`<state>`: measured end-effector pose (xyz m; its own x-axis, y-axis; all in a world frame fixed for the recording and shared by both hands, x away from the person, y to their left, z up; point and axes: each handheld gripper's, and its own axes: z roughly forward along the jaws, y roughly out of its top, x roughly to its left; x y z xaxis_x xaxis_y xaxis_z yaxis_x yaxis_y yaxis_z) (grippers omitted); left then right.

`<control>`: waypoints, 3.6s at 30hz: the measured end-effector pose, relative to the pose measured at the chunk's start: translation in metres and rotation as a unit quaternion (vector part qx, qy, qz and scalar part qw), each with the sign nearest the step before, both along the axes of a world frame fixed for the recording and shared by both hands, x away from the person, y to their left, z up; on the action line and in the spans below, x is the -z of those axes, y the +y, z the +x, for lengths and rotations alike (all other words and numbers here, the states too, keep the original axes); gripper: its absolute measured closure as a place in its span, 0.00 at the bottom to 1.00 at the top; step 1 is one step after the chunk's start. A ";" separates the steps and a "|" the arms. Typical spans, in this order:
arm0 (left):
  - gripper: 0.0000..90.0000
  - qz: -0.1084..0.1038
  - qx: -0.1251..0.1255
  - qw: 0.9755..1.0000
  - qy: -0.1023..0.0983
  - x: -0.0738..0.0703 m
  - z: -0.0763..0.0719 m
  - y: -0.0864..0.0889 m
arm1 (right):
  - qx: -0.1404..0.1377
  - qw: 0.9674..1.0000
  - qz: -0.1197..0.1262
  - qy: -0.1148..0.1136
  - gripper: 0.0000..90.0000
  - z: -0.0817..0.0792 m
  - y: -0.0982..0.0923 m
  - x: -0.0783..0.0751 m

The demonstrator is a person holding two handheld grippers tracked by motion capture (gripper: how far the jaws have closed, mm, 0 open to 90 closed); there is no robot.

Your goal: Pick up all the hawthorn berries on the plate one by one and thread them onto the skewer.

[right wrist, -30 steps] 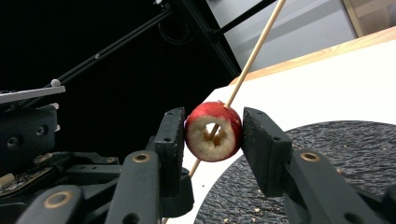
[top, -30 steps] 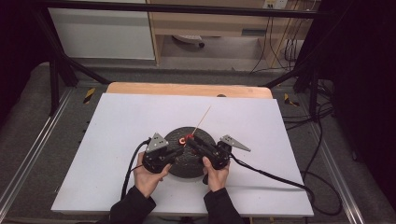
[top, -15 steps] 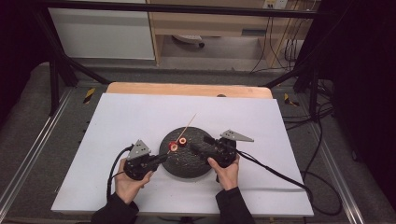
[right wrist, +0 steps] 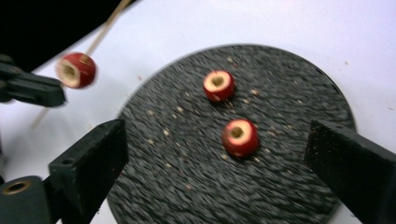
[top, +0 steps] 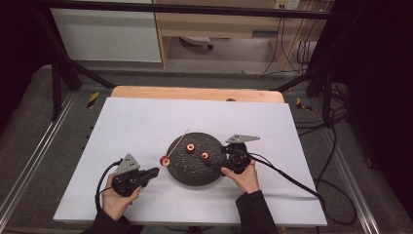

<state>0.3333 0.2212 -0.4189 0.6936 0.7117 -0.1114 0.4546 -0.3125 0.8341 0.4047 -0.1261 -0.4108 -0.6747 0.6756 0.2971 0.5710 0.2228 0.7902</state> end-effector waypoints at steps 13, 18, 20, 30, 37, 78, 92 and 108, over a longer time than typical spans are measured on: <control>0.98 0.002 0.005 1.000 0.008 0.013 -0.006 0.015 | -0.032 0.993 -0.113 0.024 0.06 0.018 0.017 -0.010; 0.98 0.002 0.006 1.000 0.007 0.015 -0.007 0.017 | -0.043 0.988 -0.144 0.034 0.07 0.026 0.028 -0.015; 0.98 0.001 0.006 1.000 0.008 0.015 -0.008 0.018 | -0.047 0.985 -0.161 0.038 0.09 0.030 0.034 -0.018; 0.98 -0.001 0.005 1.000 0.008 0.015 -0.008 0.018 | -0.063 0.967 -0.235 0.071 0.22 0.051 0.048 -0.020; 0.98 0.001 0.006 1.000 0.007 0.015 -0.008 0.017 | -0.070 0.962 -0.248 0.094 0.34 0.058 0.054 -0.016; 0.98 0.002 0.008 1.000 0.006 0.015 -0.008 0.016 | -0.066 0.948 -0.261 0.169 0.70 0.073 0.068 -0.001; 0.98 0.003 0.007 1.000 0.005 0.015 -0.008 0.015 | -0.063 0.955 -0.244 0.157 0.70 0.069 0.063 -0.016; 0.98 0.004 0.007 1.000 0.003 0.015 -0.009 0.015 | -0.057 0.972 -0.194 0.121 0.70 0.055 0.057 -0.035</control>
<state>0.3238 0.2363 -0.4335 0.7033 0.7023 -0.1103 0.4547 -0.3251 0.8292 0.4593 -0.0695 -0.3759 -0.6941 0.6933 0.1937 0.6835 0.5502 0.4797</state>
